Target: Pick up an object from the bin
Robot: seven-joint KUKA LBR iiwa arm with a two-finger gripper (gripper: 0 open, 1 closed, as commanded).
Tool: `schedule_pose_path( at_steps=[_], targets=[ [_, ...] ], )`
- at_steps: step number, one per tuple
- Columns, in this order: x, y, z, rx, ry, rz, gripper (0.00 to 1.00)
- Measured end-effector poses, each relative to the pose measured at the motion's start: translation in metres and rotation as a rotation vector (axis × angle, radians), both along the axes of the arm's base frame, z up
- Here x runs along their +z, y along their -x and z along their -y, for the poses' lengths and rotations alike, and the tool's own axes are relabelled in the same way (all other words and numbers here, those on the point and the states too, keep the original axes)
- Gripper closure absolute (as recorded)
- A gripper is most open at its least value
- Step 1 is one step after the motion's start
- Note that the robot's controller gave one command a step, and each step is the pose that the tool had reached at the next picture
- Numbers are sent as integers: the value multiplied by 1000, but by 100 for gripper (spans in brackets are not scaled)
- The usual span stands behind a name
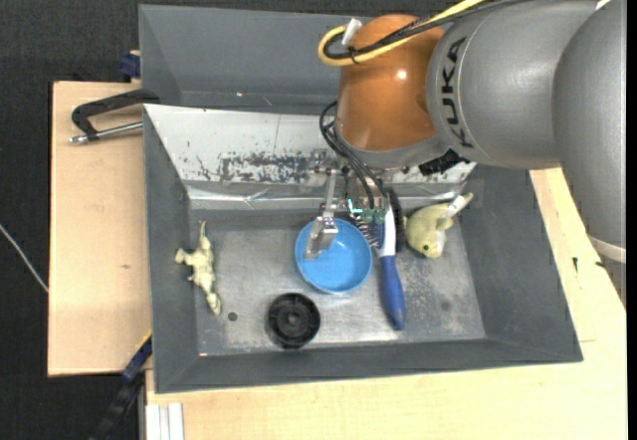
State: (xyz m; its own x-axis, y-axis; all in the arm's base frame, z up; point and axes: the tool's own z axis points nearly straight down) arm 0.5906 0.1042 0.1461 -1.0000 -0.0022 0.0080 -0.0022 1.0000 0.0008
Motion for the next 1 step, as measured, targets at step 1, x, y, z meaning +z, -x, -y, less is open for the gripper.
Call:
schedule_pose_path(
  at_steps=[1],
  targets=[
    [-61, 5, 39, 182, -1, 15, 0]
  ],
)
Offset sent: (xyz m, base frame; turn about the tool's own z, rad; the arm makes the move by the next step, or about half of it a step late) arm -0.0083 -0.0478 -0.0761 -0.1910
